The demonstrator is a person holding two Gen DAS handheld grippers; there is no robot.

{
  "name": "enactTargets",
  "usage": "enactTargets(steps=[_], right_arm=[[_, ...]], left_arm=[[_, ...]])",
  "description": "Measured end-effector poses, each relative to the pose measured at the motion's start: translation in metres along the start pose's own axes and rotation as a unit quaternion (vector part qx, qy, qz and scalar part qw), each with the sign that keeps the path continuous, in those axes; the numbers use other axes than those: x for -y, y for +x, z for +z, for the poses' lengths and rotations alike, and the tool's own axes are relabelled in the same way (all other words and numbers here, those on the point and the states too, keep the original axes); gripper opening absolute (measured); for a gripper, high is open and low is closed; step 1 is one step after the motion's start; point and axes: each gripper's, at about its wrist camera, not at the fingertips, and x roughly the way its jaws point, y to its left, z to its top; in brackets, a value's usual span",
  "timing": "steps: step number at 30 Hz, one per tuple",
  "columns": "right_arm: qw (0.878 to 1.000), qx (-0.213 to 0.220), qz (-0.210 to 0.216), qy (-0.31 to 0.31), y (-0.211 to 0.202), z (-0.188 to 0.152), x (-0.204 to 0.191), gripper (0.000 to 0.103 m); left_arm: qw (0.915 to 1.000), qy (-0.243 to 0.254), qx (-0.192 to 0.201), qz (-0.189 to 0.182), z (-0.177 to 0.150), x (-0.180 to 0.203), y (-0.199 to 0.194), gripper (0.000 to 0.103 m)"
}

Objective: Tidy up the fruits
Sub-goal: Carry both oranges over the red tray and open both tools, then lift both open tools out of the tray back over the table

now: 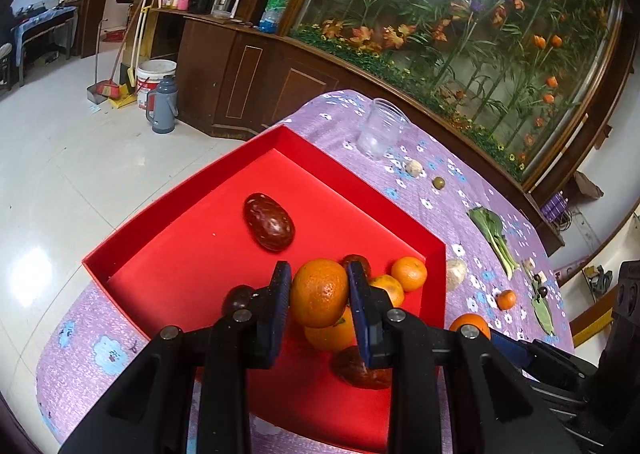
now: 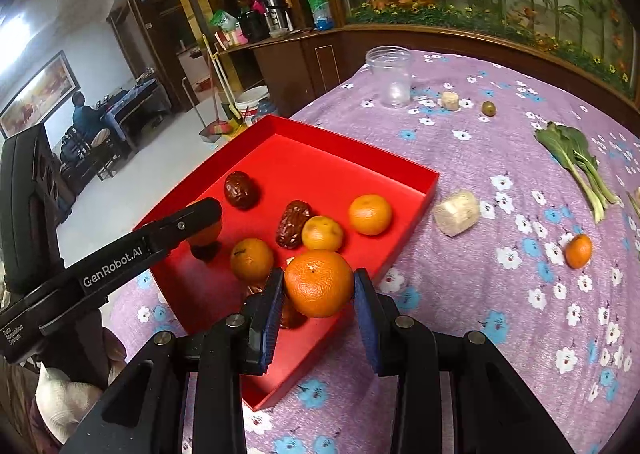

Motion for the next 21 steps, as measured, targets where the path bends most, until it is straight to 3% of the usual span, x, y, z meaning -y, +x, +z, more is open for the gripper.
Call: enactTargets(steps=[21], right_arm=[[1.0,-0.006,0.0,-0.021,0.065,0.063,-0.032,0.038]], left_arm=[[0.9985,-0.047,-0.006,-0.025,0.005,-0.033,0.018,0.028]])
